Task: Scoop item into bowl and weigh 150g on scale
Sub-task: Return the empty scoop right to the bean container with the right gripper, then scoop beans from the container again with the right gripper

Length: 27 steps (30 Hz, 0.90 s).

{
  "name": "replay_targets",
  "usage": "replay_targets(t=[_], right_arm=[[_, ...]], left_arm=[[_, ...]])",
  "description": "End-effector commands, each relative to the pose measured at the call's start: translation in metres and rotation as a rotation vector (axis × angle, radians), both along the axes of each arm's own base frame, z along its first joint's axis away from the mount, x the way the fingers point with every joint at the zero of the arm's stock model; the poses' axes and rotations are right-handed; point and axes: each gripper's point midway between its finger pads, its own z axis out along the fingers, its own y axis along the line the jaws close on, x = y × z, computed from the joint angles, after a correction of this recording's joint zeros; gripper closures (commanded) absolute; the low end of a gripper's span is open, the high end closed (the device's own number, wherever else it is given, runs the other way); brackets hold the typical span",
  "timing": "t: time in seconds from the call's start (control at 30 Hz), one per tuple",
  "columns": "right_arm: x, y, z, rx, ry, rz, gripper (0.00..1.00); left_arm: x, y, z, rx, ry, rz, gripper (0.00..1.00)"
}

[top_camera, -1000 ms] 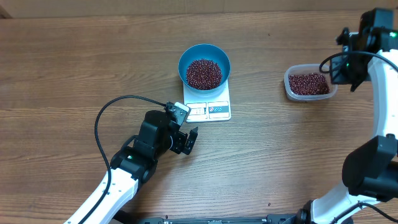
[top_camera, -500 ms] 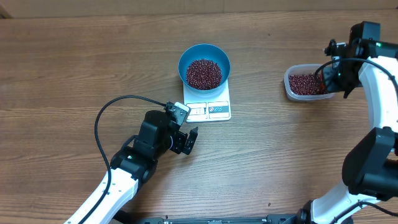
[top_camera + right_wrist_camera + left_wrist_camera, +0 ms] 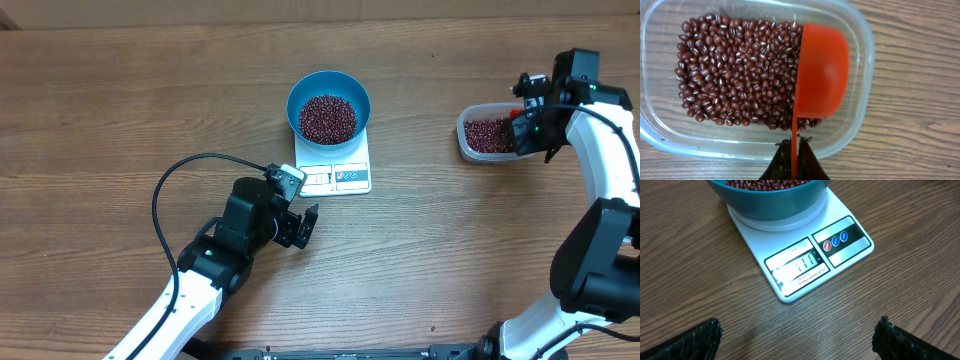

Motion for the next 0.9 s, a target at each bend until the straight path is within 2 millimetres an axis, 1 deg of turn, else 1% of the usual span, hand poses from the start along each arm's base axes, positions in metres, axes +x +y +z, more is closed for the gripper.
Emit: replay_targets(t=[0.0,0.17,0.3,0.43,0.47,0.57,0.73,0.87], right_arm=[[0.002,0.002,-0.007,0.008,0.004,0.013,0.96],[-0.001,0.004,-0.022,0.020,0.048,0.015,0.96],[-0.005,0.015,-0.034,0.030,0.096,0.038,0.96],[-0.005,0.030,-0.035,0.040,0.108,0.085,0.96],[-0.007,0.042,-0.036,0.067,0.119,0.135,0.96],[-0.009,0.057,-0.036,0.110,0.126,0.164,0.96],[-0.013,0.073,-0.035,0.186,0.132,0.183,0.96],[-0.016,0.080,-0.034,0.234,0.139,0.183,0.96]], left_arm=[[0.000,0.002,-0.003,0.007,0.006,0.012,0.00],[0.000,0.002,-0.003,0.007,0.006,0.012,0.00],[0.000,0.002,-0.003,0.007,0.006,0.012,0.00],[0.000,0.002,-0.003,0.007,0.006,0.012,0.00],[0.000,0.002,-0.003,0.007,0.006,0.012,0.01],[0.000,0.002,-0.003,0.007,0.006,0.012,0.00],[0.000,0.002,-0.003,0.007,0.006,0.012,0.00],[0.000,0.002,-0.003,0.007,0.006,0.012,0.00]])
